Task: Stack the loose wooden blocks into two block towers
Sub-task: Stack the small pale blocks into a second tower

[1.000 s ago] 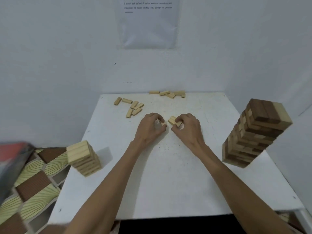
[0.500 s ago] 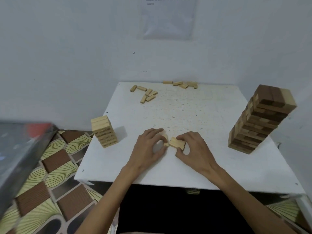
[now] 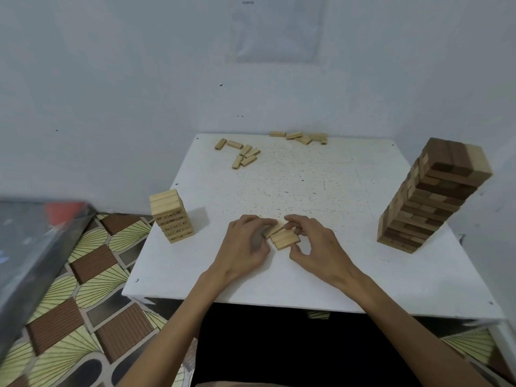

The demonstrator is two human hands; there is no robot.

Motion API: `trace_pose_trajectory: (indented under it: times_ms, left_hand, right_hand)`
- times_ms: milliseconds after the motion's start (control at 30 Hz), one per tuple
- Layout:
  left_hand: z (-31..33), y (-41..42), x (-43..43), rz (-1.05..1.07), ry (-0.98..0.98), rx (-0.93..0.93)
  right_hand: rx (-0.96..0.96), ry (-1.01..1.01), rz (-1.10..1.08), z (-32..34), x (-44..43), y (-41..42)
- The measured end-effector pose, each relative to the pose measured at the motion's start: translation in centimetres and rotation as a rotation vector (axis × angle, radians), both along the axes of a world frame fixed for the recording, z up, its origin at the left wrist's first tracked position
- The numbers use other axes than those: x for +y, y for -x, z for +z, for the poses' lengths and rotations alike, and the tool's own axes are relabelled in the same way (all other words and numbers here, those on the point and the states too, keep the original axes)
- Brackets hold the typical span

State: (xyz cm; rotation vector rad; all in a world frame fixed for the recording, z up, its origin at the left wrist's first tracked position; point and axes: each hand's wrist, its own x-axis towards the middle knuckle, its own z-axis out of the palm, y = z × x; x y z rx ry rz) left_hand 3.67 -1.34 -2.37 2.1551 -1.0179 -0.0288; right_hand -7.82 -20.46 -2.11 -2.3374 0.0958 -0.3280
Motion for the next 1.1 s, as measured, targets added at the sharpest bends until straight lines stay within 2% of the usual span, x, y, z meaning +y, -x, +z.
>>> trace_pose_trajectory:
  times_ms: [300, 700, 867, 1000, 1100]
  left_hand:
    - [0.0, -0.8, 0.6, -0.034, -0.040, -0.039]
    - [0.8, -1.2, 1.0, -0.070, -0.029, 0.018]
    - [0.6, -1.7, 1.1, -0.081, -0.087, -0.051]
    - [0.4, -2.0, 1.6, -0.073, -0.116, 0.090]
    - [0.4, -2.2, 1.4, -0.072, -0.153, 0.094]
  right_hand:
    - [-0.147, 0.083, -0.203, -0.5, -0.2, -0.7]
    - [0.011, -0.011, -0.080, -0.3, -0.3, -0.7]
    - [0.035, -0.023, -0.019, -0.2, -1.1, -1.0]
    - [0.034, -0.058, -0.017, -0.1, -1.4, -0.8]
    - [0.024, -0.070, -0.024, -0.1, -1.5, -0.7]
